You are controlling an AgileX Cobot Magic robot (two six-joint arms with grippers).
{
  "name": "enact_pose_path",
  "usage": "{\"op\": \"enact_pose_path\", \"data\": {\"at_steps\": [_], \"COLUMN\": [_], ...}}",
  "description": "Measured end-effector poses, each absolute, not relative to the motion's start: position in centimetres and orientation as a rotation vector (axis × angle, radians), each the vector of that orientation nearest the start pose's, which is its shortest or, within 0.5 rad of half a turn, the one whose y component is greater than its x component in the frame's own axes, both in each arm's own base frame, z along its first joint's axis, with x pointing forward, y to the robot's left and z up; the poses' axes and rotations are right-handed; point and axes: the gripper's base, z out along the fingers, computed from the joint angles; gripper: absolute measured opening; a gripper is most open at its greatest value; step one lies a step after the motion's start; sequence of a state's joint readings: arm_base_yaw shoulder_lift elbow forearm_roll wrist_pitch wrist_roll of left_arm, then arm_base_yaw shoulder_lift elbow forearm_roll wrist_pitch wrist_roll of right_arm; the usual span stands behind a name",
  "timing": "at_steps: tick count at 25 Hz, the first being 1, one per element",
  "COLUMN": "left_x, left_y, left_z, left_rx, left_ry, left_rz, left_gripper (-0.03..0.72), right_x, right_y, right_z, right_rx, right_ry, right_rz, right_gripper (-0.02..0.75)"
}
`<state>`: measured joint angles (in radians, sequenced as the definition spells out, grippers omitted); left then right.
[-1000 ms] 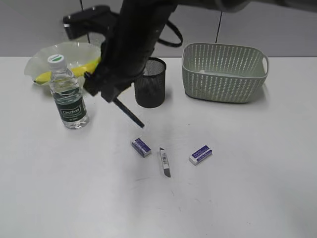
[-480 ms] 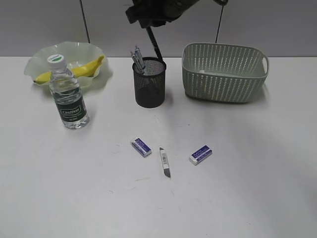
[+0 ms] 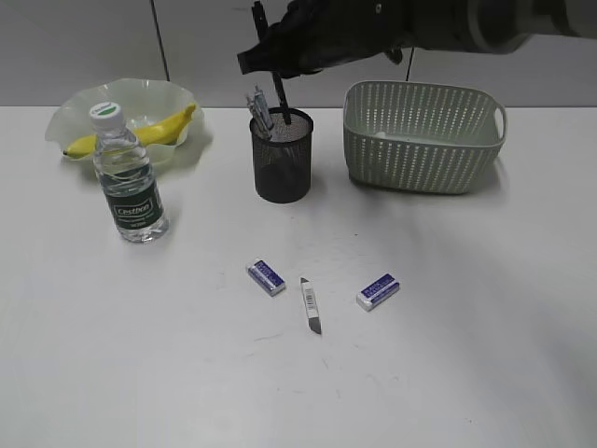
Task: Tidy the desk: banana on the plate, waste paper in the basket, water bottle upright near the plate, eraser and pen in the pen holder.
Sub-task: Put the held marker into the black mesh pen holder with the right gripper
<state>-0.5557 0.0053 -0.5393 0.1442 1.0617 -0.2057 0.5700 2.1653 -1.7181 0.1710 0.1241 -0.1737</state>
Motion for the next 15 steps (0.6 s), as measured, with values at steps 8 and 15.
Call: {"op": "enact_pose_path", "data": {"at_steps": [8, 15], "left_x": [-0.2, -0.2], "left_y": [1.5, 1.5], "left_z": [28.9, 28.9], "left_rx": [0.342, 0.342], "left_ry": [1.988, 1.988], "left_rz": [-0.315, -0.315], "left_gripper": [0.256, 0.256], "right_x": [44.0, 44.1], "right_y": [28.1, 28.2], "right_z": [18.4, 17.5], "right_rx": [-0.598, -0.601], "right_ry": [2.016, 2.031], "right_rz": [0.353, 0.349], "right_gripper": [0.094, 0.187]}}
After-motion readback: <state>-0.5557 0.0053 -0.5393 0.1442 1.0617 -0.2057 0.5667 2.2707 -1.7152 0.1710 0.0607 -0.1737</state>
